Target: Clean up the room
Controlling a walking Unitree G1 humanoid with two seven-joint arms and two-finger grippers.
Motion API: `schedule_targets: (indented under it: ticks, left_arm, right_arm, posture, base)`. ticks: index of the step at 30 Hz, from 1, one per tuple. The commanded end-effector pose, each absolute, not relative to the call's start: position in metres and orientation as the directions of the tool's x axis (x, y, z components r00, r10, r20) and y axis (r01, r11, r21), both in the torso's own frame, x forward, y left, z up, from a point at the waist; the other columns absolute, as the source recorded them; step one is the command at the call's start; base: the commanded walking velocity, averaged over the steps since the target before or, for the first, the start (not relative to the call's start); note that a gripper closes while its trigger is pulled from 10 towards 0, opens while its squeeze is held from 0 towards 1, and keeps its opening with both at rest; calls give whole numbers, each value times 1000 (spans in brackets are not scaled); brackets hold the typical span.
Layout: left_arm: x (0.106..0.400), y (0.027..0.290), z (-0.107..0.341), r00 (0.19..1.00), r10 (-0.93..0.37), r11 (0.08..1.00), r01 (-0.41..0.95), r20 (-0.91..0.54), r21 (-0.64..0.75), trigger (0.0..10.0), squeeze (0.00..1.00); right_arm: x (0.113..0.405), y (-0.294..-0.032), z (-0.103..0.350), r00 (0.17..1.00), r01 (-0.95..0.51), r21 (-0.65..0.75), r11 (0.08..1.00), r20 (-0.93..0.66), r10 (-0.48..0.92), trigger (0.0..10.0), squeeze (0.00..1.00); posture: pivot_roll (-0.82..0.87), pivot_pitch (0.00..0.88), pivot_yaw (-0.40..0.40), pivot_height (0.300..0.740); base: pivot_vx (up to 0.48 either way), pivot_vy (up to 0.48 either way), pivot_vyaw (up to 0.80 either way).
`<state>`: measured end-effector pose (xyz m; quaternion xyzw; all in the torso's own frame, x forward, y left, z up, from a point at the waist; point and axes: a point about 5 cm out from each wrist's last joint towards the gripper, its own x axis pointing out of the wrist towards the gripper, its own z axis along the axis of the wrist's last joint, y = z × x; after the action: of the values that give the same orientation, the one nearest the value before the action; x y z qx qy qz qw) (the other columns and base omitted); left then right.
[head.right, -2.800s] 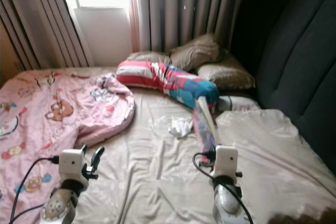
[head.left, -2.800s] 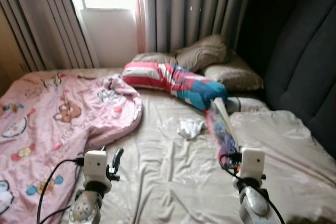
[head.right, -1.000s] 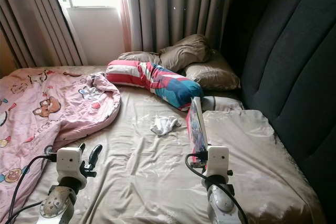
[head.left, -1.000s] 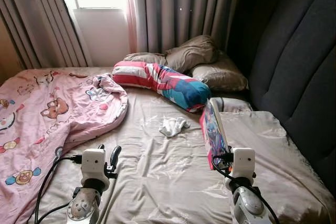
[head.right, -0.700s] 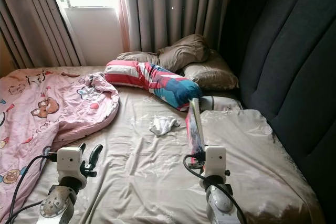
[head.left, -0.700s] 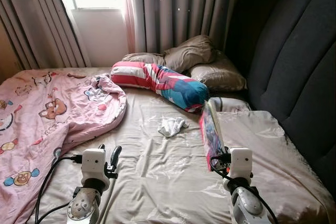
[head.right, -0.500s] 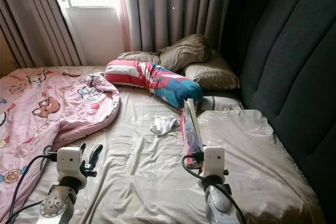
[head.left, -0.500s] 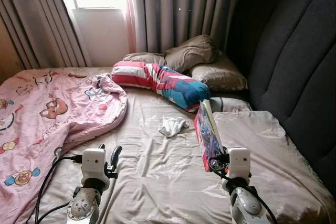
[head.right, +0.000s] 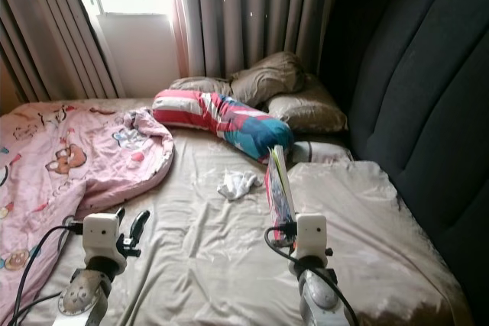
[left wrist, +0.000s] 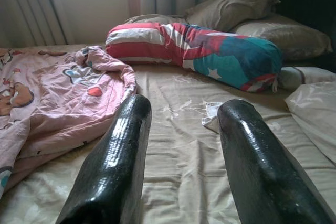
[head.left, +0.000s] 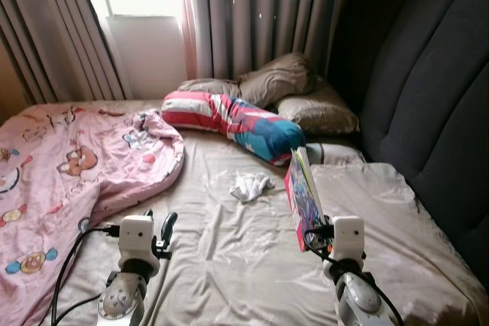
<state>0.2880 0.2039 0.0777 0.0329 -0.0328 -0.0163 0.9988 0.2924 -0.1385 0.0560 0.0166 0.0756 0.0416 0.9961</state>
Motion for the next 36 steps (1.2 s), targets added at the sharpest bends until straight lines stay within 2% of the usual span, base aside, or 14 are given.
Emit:
schedule_targets:
  ticks: [1, 5, 17, 36]
  left_arm:
    - [289, 206, 76, 998, -25, 998, 22, 52, 51, 10000, 0]
    - [289, 206, 76, 998, -26, 998, 23, 51, 53, 10000, 0]
    - [289, 206, 77, 998, -33, 998, 30, 49, 55, 10000, 0]
    - [287, 206, 76, 998, -49, 997, 47, 39, 58, 10000, 0]
  right_arm:
    - [296, -136, 64, 989, -90, 37, 995, -113, 94, 10000, 0]
    - [296, -136, 64, 989, -89, 38, 995, -116, 93, 10000, 0]
    - [296, -138, 62, 990, -71, 46, 996, -121, 76, 10000, 0]
    - [294, -153, 56, 988, 56, 78, 995, -147, -44, 10000, 0]
  posture:
    - [-21, 18, -11, 734]
    - [-21, 18, -11, 734]
    - [-19, 20, -9, 734]
    - [-17, 33, 3, 734]
  base:
    - [315, 0, 0]
    - [296, 0, 0]
    - [0, 0, 0]
    - [0, 0, 0]
